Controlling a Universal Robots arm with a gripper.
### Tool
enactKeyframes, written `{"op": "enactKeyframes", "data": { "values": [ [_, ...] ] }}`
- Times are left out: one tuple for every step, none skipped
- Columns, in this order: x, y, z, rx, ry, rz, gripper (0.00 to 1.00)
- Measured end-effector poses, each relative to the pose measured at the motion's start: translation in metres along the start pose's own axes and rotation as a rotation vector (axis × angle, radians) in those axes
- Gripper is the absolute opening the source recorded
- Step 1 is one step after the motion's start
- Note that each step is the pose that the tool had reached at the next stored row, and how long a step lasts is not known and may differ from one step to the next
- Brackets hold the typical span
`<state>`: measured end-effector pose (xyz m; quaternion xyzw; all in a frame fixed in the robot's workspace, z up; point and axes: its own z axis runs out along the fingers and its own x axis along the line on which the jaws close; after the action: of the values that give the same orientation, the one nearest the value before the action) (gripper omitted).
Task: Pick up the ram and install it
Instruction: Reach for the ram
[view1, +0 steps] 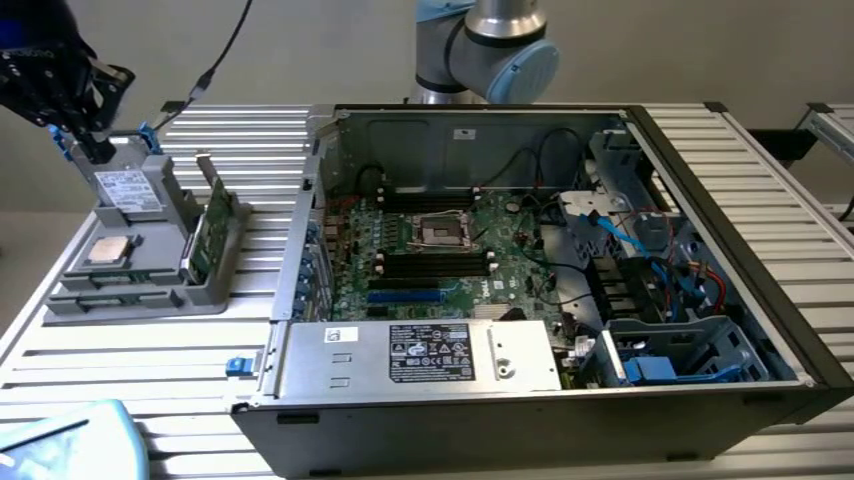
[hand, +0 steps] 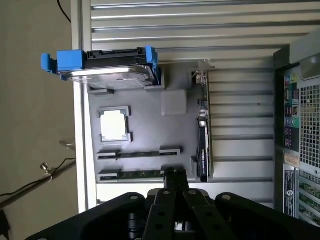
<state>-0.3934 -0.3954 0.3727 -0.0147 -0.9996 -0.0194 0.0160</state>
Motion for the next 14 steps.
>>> {"op": "enactKeyframes", "data": {
  "values": [
    [0.0,-0.0007,0.0002,0.0002,0.0026,-0.002,0.11],
    [0.001,-0.0017,0.0007,0.0002,0.0049,-0.003,0.11],
    [0.001,-0.0027,0.0012,0.0002,0.0071,-0.005,0.11],
    [0.002,-0.0037,0.0015,0.0004,0.0095,-0.007,0.11],
    [0.002,-0.0049,0.002,0.0006,0.0117,-0.009,0.11],
    [0.003,-0.0059,0.0024,0.0006,0.0136,-0.01,0.11],
    [0.003,-0.0069,0.0028,0.0008,0.0154,-0.012,0.11],
    [0.004,-0.0081,0.0032,0.0009,0.0173,-0.013,0.11],
    [0.004,-0.0092,0.0037,0.0009,0.019,-0.015,0.11],
    [0.005,-0.0104,0.0041,0.0011,0.021,-0.016,0.11],
    [0.005,-0.0115,0.0046,0.0012,0.0227,-0.018,0.11],
    [0.006,-0.0124,0.0051,0.0013,0.0242,-0.019,0.11],
    [0.007,-0.0132,0.0055,0.0015,0.0255,-0.02,0.11],
    [0.008,-0.0138,0.0061,0.0014,0.0265,-0.022,0.11]
  ]
}}
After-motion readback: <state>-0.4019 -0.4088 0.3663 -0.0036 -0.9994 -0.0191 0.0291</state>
